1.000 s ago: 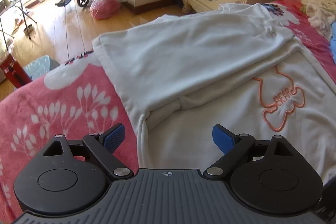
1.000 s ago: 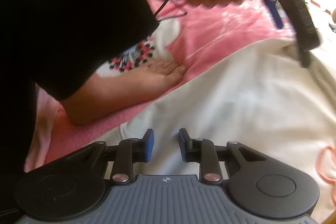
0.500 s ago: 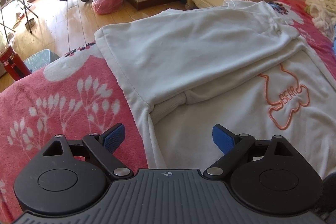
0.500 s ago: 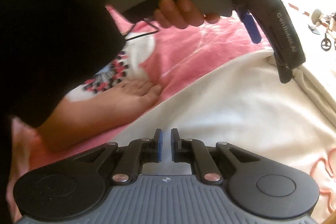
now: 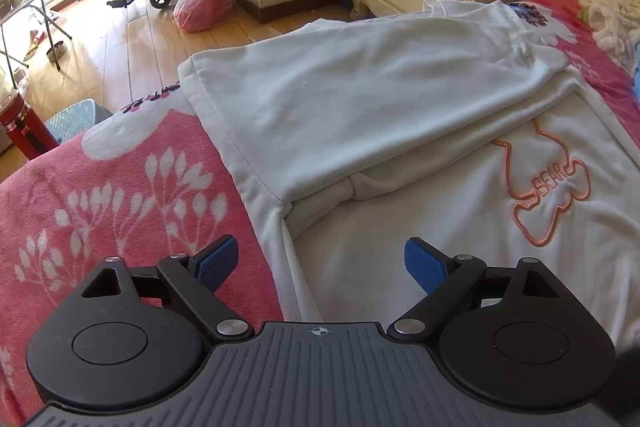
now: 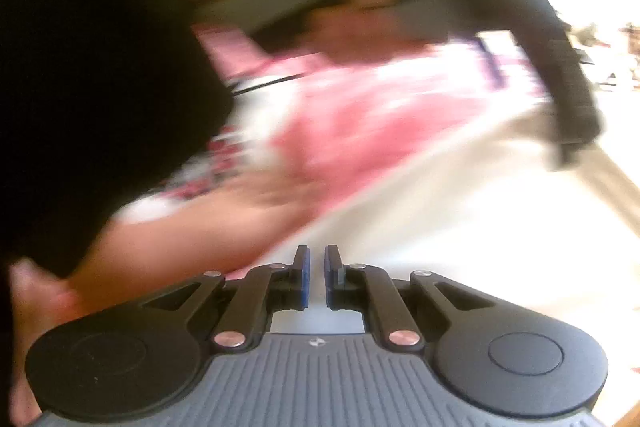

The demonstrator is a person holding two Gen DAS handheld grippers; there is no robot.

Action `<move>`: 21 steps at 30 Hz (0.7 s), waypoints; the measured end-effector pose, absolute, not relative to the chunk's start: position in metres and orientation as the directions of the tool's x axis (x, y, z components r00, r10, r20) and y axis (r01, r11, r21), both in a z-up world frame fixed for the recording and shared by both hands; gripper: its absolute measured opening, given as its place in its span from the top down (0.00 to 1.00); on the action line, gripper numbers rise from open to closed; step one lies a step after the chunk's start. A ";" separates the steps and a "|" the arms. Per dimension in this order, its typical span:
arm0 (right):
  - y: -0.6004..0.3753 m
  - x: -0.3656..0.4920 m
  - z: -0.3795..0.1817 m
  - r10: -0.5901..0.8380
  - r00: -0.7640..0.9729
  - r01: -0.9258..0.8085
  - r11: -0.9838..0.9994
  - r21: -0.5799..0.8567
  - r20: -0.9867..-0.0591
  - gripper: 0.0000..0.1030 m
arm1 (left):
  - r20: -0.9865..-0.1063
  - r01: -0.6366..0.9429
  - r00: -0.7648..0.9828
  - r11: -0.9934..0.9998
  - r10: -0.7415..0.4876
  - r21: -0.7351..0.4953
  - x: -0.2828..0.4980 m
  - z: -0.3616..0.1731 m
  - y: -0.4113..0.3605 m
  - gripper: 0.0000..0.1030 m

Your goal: Fold clothes

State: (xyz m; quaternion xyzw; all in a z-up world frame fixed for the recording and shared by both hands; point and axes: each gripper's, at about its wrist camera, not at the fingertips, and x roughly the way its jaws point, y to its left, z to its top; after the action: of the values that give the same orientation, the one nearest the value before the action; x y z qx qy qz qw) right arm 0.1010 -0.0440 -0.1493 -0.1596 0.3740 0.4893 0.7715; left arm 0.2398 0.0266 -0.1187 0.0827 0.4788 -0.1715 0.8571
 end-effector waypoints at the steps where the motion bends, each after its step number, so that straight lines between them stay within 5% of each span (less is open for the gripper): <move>1: -0.044 0.107 -0.152 0.627 0.259 -0.868 0.485 0.107 -0.735 0.92 | -0.850 0.374 0.481 0.927 -0.216 -0.023 0.239 -0.119 0.026 0.12; 12: -0.014 0.039 -0.172 0.655 -0.001 -0.964 0.200 0.175 -0.756 0.92 | -0.853 0.386 0.477 0.922 -0.210 -0.011 0.237 -0.123 0.023 0.11; 21: -0.077 0.114 -0.147 0.655 0.190 -0.813 0.523 0.257 -0.731 0.91 | -0.841 0.422 0.478 0.906 -0.253 -0.032 0.229 -0.115 0.023 0.11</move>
State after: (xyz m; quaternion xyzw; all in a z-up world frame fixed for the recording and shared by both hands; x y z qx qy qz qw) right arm 0.1139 -0.0766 -0.1472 -0.0941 0.4183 0.4794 0.7657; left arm 0.2287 0.0225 -0.1149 0.0899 0.4711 -0.1972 0.8550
